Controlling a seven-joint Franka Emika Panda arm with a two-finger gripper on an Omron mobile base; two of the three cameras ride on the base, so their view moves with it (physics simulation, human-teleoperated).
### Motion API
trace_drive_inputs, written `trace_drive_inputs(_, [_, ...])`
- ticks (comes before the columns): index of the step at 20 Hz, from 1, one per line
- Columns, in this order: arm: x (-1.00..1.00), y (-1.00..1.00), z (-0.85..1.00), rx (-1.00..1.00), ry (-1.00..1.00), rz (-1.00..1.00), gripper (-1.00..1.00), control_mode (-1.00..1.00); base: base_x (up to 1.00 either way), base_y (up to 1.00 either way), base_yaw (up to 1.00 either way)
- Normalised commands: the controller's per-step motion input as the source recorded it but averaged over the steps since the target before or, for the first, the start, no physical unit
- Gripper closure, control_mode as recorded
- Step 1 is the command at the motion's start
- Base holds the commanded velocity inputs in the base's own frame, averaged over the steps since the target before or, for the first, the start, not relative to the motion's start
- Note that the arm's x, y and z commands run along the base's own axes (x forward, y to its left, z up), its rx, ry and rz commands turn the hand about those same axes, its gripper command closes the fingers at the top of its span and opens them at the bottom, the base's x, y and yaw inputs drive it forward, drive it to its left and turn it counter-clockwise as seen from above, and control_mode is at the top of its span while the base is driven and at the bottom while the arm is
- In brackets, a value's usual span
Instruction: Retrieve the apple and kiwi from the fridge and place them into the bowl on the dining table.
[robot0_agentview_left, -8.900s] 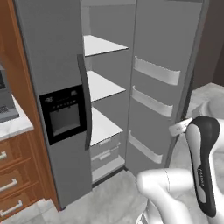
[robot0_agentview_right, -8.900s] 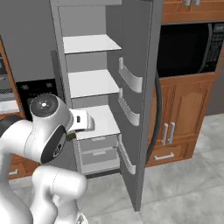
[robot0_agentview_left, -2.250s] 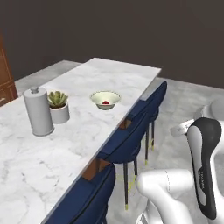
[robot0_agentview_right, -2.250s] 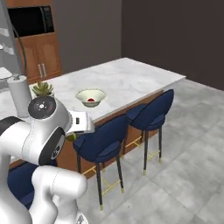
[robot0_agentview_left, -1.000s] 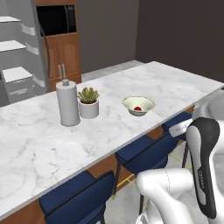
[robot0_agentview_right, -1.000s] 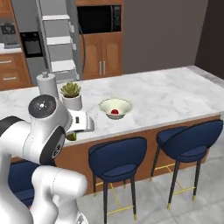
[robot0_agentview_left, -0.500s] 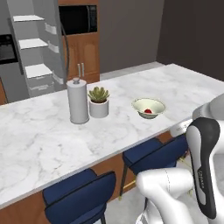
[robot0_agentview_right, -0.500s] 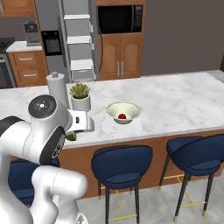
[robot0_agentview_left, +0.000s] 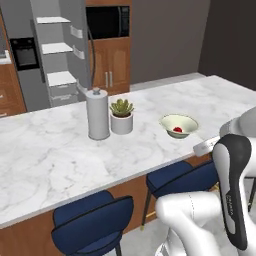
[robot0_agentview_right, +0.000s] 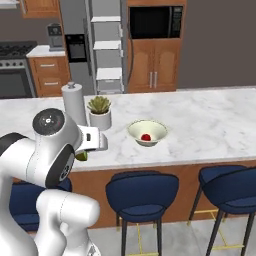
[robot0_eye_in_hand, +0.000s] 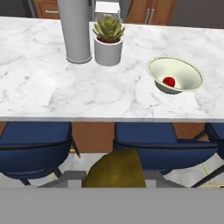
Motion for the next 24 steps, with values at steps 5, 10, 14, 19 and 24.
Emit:
trace_drive_inputs(5, [0.00,0.00,0.00,0.00,0.00,0.00,1.00,1.00,1.00,-1.00,0.12])
trace_drive_inputs(10, [0.00,0.00,0.00,0.00,0.00,0.00,1.00,1.00,0.98,-1.00,0.08])
trace_drive_inputs(14, [0.00,0.00,0.00,0.00,0.00,0.00,1.00,1.00,0.88,-1.00,0.05])
trace_drive_inputs(19, [0.00,0.00,0.00,0.00,0.00,0.00,1.00,1.00,0.76,-1.00,0.04])
trace_drive_inputs(24, [0.00,0.00,0.00,0.00,0.00,0.00,1.00,1.00,0.68,-1.00,0.02])
